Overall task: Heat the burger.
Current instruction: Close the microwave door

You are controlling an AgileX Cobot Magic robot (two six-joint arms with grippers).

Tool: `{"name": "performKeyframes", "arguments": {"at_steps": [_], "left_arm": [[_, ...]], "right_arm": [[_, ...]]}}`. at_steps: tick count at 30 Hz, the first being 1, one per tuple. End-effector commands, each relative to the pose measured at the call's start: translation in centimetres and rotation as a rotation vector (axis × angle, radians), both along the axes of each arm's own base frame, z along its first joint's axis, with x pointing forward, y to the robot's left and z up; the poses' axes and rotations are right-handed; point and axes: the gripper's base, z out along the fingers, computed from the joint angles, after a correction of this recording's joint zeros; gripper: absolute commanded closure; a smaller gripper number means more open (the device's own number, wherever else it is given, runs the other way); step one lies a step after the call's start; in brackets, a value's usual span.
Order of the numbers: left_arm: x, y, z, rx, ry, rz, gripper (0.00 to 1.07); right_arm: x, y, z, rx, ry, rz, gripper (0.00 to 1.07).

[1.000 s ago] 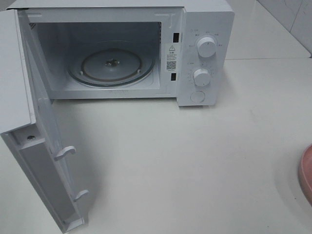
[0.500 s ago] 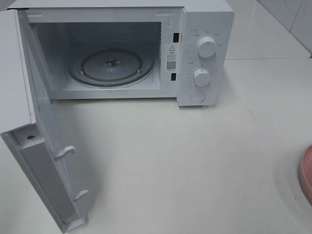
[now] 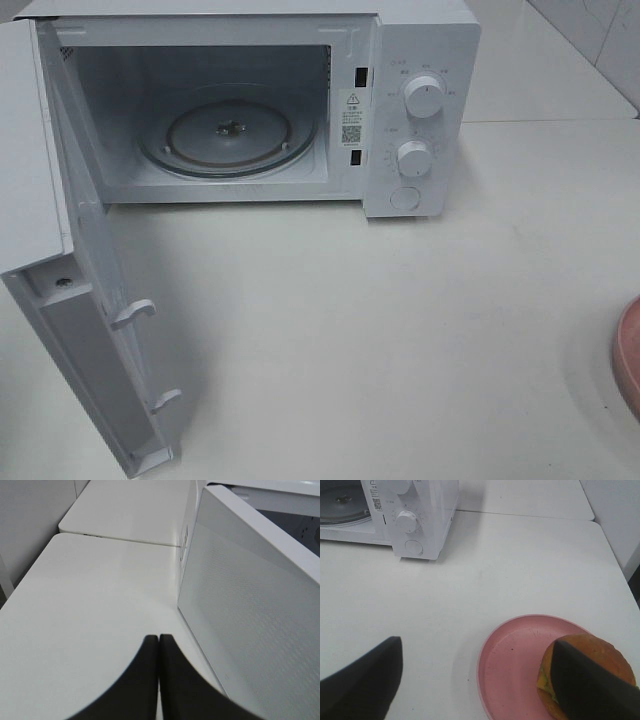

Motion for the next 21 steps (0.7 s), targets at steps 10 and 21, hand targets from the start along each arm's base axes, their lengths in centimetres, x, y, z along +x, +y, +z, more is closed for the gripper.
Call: {"name": "performKeyframes", "arguments": {"at_steps": [10, 21], "left_arm": [[3.5, 0.5, -2.5, 0.014, -0.332, 0.038, 1.07], [6.1, 0.6, -5.6, 0.011, -0.249, 0.045, 1.07]], "right_arm": [[-0.3, 0.0, 0.0, 0.007, -0.038, -0.003, 0.31], [-0.3, 0.0, 0.0, 0.007, -0.038, -0.003, 0.31]]}}
